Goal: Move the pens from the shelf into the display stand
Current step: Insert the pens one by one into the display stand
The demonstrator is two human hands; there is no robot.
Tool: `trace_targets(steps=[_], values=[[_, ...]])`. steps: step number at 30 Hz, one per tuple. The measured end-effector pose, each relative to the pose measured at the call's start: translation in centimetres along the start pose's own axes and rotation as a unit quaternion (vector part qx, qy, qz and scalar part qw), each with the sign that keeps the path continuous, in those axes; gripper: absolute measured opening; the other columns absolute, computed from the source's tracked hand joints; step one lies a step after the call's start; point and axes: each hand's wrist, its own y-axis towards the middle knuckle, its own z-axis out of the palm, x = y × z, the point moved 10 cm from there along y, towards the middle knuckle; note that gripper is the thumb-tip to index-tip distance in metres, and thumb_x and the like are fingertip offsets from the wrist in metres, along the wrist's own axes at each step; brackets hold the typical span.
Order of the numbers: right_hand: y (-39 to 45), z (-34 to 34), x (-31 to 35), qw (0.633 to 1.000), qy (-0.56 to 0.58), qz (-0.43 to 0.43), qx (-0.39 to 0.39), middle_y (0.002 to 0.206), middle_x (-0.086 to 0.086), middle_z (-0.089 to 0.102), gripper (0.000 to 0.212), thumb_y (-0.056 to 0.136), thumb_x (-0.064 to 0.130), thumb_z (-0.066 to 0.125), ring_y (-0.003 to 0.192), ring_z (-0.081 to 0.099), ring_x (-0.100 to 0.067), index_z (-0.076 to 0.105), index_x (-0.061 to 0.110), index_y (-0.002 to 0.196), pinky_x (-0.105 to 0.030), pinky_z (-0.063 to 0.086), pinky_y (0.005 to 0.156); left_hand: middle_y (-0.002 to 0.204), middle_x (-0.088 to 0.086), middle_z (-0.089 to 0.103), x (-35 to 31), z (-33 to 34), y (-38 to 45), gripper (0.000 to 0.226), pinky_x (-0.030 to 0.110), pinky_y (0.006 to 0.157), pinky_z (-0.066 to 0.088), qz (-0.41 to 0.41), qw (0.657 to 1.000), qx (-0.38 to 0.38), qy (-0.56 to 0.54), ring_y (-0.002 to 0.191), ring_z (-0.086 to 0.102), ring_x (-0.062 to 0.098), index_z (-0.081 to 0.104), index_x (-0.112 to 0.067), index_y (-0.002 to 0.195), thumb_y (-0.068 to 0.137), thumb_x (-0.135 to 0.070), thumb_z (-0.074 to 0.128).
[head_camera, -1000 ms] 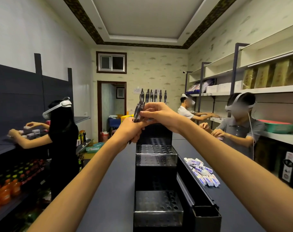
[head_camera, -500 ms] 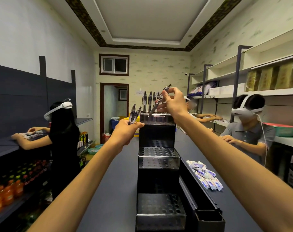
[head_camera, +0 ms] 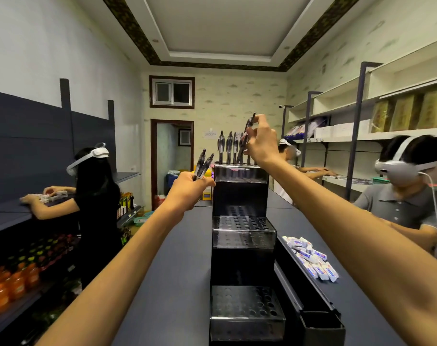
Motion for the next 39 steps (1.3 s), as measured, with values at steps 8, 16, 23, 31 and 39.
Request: trace_targets(steps=[8, 16, 23, 31, 39], values=[[0.4, 1.9, 0.1, 0.998, -0.060, -0.005, 0.030, 0.104, -0.018, 0.070, 0.027, 0.104, 0.013, 0.055, 0.091, 0.069, -0.031, 0.055, 0.006, 0.130, -0.046, 0.058, 0.085, 0.056, 0.002, 0.041, 0.2, 0.0, -0.1, 0.019, 0.024, 0.040, 0.028, -0.003, 1.000, 0.012, -0.003, 0.044, 0.031, 0.011, 0.059, -0.018, 0.080, 0.095, -0.029, 0.064], [0.6, 3.5, -1.6, 0.991, -0.119, 0.023, 0.066, 0.103, -0.017, 0.075, 0.026, 0.100, 0.023, 0.064, 0.097, 0.070, -0.029, 0.075, 0.000, 0.104, -0.042, 0.054, 0.097, 0.057, 0.002, 0.042, 0.3, -0.3, -0.2, 0.022, 0.024, 0.040, 0.028, 0.001, 1.000, 0.009, 0.001, 0.045, 0.031, 0.011, 0.057, -0.017, 0.076, 0.092, -0.029, 0.065], [0.8, 4.2, -1.6, 0.985, -0.144, 0.024, 0.089, 0.109, -0.021, 0.072, 0.027, 0.103, 0.021, 0.058, 0.103, 0.068, -0.034, 0.072, 0.000, 0.110, -0.045, 0.055, 0.096, 0.056, 0.002, 0.039, -0.3, 0.0, -0.6, 0.022, 0.025, 0.043, 0.029, 0.011, 1.000, 0.008, 0.001, 0.047, 0.031, 0.013, 0.057, -0.016, 0.076, 0.093, -0.028, 0.065], [0.9, 4.7, -2.3, 0.979, -0.166, 0.037, 0.109, 0.106, -0.019, 0.072, 0.026, 0.103, 0.024, 0.059, 0.101, 0.067, -0.034, 0.074, 0.003, 0.107, -0.043, 0.055, 0.093, 0.051, -0.003, 0.038, -0.2, 0.1, -1.0, 0.026, 0.022, 0.039, 0.030, 0.008, 1.000, 0.013, 0.017, 0.043, 0.031, 0.010, 0.055, -0.018, 0.072, 0.093, -0.027, 0.067], [-0.5, 4.4, -2.6, 0.972, -0.205, 0.030, 0.110, 0.094, -0.017, 0.074, 0.028, 0.098, 0.029, 0.067, 0.092, 0.068, -0.031, 0.076, 0.003, 0.096, -0.042, 0.057, 0.087, 0.057, 0.000, 0.043, 0.0, 0.2, -1.1, 0.020, 0.021, 0.039, 0.030, 0.001, 1.000, 0.011, 0.019, 0.047, 0.033, 0.010, 0.057, -0.017, 0.079, 0.094, -0.029, 0.064]])
